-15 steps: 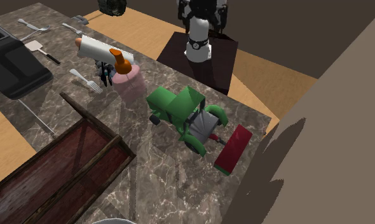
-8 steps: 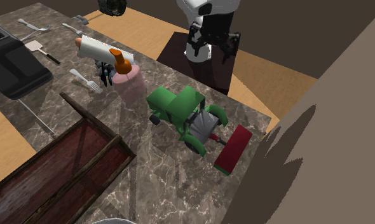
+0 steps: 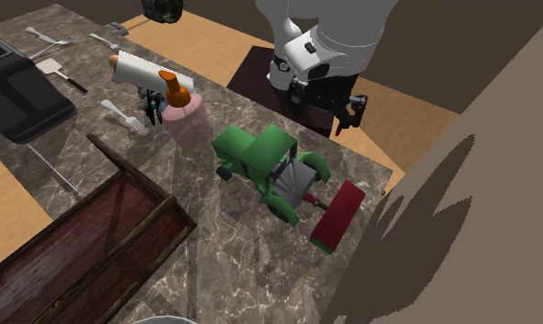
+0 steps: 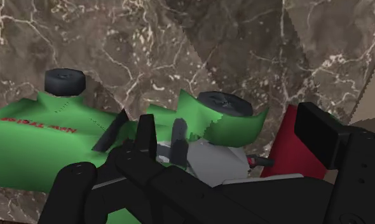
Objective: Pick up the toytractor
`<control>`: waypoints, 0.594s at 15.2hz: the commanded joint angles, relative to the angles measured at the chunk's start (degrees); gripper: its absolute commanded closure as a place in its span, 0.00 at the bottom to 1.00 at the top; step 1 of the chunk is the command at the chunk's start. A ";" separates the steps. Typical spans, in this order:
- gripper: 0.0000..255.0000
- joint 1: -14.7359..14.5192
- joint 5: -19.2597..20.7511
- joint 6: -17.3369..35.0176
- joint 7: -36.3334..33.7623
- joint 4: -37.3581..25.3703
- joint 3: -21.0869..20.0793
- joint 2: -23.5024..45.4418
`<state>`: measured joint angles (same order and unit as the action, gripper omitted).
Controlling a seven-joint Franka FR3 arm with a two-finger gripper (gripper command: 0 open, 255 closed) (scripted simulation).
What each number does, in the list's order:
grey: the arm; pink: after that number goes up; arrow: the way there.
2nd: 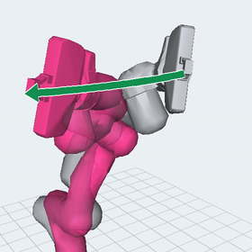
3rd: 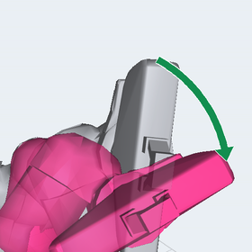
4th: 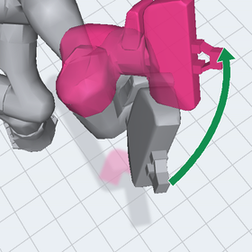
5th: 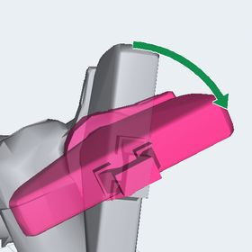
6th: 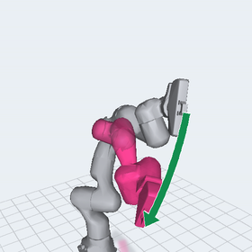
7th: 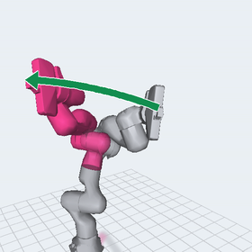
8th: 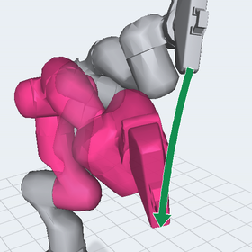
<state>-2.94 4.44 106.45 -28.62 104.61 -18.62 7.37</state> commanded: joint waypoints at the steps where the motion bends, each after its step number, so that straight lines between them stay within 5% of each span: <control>1: 0.00 -1.09 1.80 -0.29 -2.13 -4.83 -0.36 4.89; 9: 0.00 -7.36 8.16 -5.95 -7.05 -30.61 0.78 26.11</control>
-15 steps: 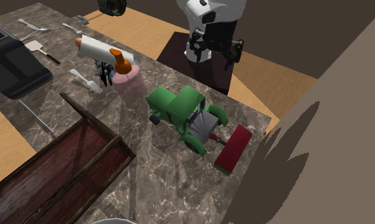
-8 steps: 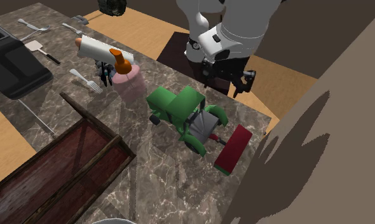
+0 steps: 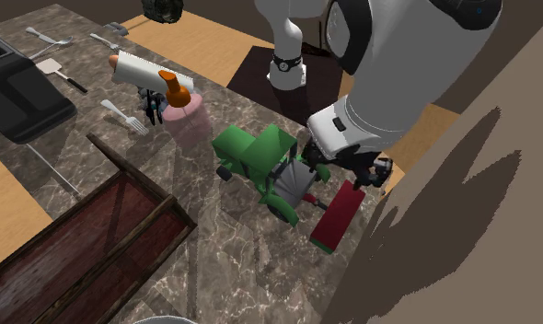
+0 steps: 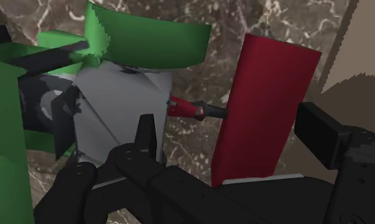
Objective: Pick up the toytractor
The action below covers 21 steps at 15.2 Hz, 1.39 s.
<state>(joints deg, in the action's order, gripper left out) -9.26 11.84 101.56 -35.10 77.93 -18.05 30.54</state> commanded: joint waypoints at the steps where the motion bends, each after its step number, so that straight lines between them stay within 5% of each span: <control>1: 0.00 -2.08 1.41 -2.40 -0.82 -8.33 0.53 6.05; 4: 0.00 -5.93 3.18 -8.41 -0.75 -25.87 1.81 17.46; 14: 0.00 -5.23 3.36 -2.72 -1.47 -20.21 1.94 17.62; 15: 1.00 -5.23 3.35 -2.76 -1.48 -20.15 1.92 17.52; 21: 1.00 -5.26 3.35 -2.81 -1.49 -20.25 1.93 17.58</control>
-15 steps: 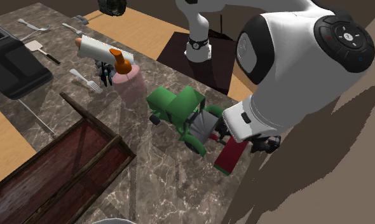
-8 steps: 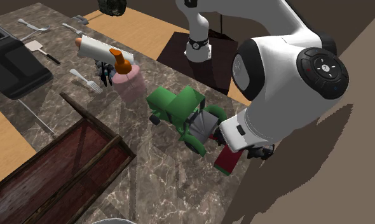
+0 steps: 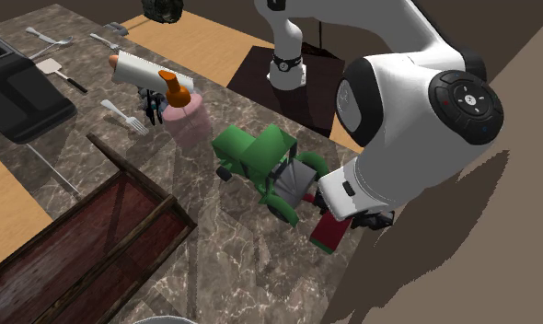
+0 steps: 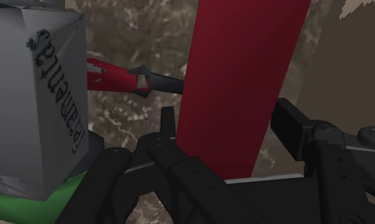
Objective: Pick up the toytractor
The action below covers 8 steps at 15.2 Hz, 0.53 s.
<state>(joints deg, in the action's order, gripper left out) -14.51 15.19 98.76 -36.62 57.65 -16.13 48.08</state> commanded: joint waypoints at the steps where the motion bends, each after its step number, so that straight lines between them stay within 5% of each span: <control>1: 1.00 -0.01 0.00 -0.02 0.03 0.00 0.00 0.05; 8: 1.00 -0.43 -0.17 -3.58 0.52 -3.45 -0.04 -0.15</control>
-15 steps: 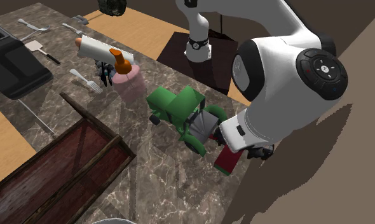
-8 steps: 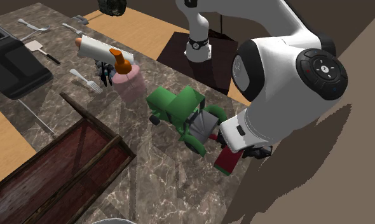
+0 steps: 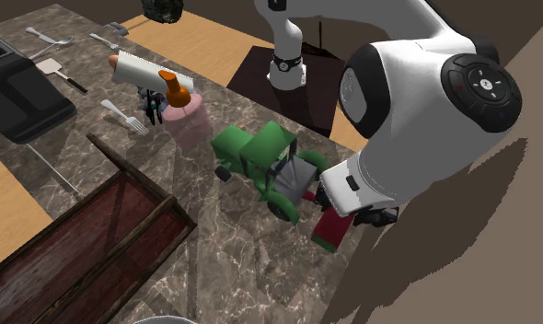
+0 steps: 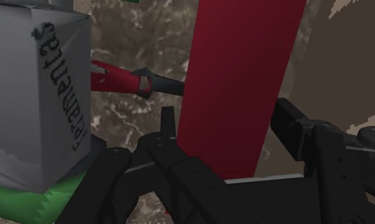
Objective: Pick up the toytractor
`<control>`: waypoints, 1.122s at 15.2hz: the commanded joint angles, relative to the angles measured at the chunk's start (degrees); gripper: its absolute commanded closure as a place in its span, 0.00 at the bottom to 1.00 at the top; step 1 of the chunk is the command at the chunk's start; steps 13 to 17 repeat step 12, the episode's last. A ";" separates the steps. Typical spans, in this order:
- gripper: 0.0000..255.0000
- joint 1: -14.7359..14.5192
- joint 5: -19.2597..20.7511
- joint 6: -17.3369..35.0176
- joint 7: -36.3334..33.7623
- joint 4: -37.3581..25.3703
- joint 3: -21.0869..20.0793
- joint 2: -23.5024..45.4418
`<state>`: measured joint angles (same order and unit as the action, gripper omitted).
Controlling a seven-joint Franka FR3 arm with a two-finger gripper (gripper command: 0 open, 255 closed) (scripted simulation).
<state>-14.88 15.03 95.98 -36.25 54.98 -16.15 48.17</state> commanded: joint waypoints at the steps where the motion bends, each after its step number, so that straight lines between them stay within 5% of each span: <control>1: 1.00 -0.18 -0.03 -1.59 0.26 -1.62 -0.01 -0.21; 10: 1.00 -1.92 0.02 -10.15 1.47 -12.66 0.32 1.97; 17: 1.00 -1.96 0.01 -10.30 1.50 -12.88 0.34 2.02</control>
